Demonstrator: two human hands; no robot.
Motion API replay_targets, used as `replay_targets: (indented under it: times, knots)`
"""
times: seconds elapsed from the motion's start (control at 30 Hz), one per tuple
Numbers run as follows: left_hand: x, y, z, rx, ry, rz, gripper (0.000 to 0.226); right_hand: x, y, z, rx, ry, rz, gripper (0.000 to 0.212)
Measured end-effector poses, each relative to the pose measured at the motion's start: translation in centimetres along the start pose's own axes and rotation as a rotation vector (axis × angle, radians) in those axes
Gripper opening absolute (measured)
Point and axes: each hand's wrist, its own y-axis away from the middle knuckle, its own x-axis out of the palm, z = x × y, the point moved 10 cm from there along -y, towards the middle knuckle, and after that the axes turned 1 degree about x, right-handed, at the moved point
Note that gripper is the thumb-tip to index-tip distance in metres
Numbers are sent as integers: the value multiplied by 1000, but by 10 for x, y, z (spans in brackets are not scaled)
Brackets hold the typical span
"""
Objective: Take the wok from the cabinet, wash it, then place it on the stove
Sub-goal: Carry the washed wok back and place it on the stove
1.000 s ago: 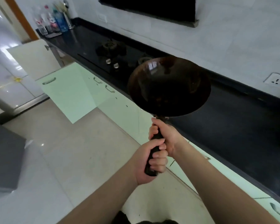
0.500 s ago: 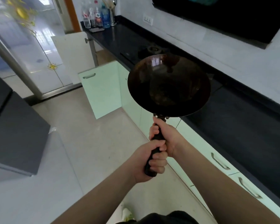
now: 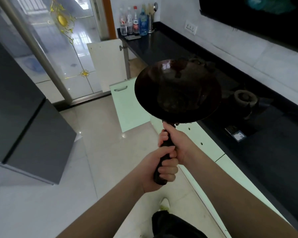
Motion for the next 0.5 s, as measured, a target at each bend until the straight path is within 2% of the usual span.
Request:
replay_targets:
  times: [0.3,0.5]
  knots:
    - [-18,-64,-89,64,17,-122,25,37,-88,65,60,57,91,35]
    - [-28,-92,-140,119,66,-147,22,63,-134,96,82,147,112,48]
